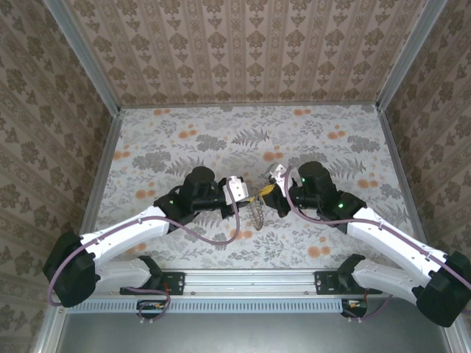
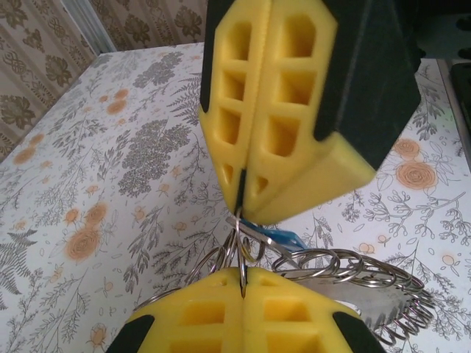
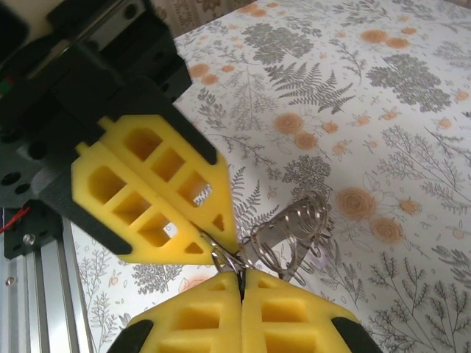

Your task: Put the keys on the keyring

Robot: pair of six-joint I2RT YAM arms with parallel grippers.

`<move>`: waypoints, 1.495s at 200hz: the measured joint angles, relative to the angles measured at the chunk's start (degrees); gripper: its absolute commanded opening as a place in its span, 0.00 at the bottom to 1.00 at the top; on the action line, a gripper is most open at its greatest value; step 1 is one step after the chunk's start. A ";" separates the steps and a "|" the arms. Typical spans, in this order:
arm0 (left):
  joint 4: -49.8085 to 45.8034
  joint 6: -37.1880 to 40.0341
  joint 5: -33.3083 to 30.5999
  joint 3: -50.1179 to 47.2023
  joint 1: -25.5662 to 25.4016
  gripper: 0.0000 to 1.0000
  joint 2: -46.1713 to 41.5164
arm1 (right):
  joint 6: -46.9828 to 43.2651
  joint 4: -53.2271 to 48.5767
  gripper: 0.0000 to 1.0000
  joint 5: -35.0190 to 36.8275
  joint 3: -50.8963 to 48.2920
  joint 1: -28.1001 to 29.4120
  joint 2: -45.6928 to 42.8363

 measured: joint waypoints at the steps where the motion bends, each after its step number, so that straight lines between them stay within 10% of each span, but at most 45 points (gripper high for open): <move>1: 0.07 0.00 0.00 -0.02 -0.02 0.00 0.00 | 0.17 0.00 0.00 -0.02 0.00 -0.09 0.00; 162: 12.20 -3.78 -1.73 -4.87 -0.17 0.00 -1.09 | 4.24 -2.99 0.00 -4.04 -0.37 -4.81 0.37; 194: 12.02 -3.87 -2.93 -5.14 0.28 0.00 -1.18 | 4.35 -5.11 0.40 1.09 -0.46 -6.71 -0.33; 215: 9.75 -3.87 -2.29 -6.14 2.05 0.00 -3.13 | 9.79 -11.17 0.47 9.60 1.33 -9.46 -0.02; 237: 6.40 -3.85 -0.92 -6.99 5.01 0.00 -6.82 | 17.66 -21.51 0.33 13.29 9.20 -16.35 6.78; 299: 1.36 -5.20 2.34 -8.11 8.26 0.00 -11.74 | 22.91 -30.18 0.43 12.04 21.86 -21.75 34.53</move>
